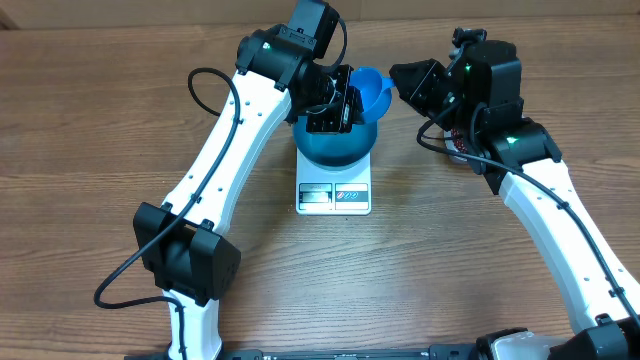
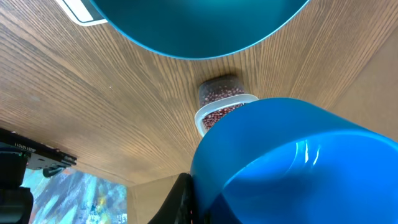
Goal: Scoop item into bowl and weigh 150g on scale
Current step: 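Grasp the blue scoop with the right gripper and release the left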
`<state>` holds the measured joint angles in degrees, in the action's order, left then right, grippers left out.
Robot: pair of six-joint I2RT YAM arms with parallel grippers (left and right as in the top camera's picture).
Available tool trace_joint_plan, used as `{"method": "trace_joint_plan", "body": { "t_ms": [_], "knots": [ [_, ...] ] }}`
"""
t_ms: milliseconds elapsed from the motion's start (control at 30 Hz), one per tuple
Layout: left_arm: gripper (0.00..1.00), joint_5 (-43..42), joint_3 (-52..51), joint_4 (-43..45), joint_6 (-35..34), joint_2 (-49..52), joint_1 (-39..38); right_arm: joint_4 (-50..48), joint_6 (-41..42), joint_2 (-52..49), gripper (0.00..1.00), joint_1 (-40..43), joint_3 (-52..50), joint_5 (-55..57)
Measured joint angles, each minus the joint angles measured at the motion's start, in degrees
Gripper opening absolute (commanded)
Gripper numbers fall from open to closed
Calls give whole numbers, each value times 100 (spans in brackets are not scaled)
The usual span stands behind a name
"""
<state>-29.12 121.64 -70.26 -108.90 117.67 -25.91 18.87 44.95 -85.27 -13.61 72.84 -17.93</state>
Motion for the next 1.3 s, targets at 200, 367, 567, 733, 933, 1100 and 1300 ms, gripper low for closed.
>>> {"method": "trace_joint_plan", "body": {
  "t_ms": [200, 367, 567, 733, 933, 1100, 1300],
  "knots": [
    [4, 44, 0, -37, 37, 0, 0, 20, 4, 0, 13, -4, 0, -4],
    [4, 144, 0, -42, 90, 0, 0, 90, -9, 0, 25, -4, 0, 42],
    [4, 192, 0, -72, 105, 0, 2, 116, -17, 0, 20, -4, 0, 96],
    [4, 240, 0, -133, 107, 0, 2, 109, -4, 0, 4, -4, 0, 83],
    [4, 260, 0, -146, 109, 0, 0, 85, 4, 0, 4, -4, 0, 59],
    [100, 291, 2, -140, 225, 0, 2, 107, -4, 0, 4, -4, 0, 92],
    [100, 431, 2, -138, 498, 0, 57, 179, -66, -2, 4, 9, 0, 188]
  ]
}}
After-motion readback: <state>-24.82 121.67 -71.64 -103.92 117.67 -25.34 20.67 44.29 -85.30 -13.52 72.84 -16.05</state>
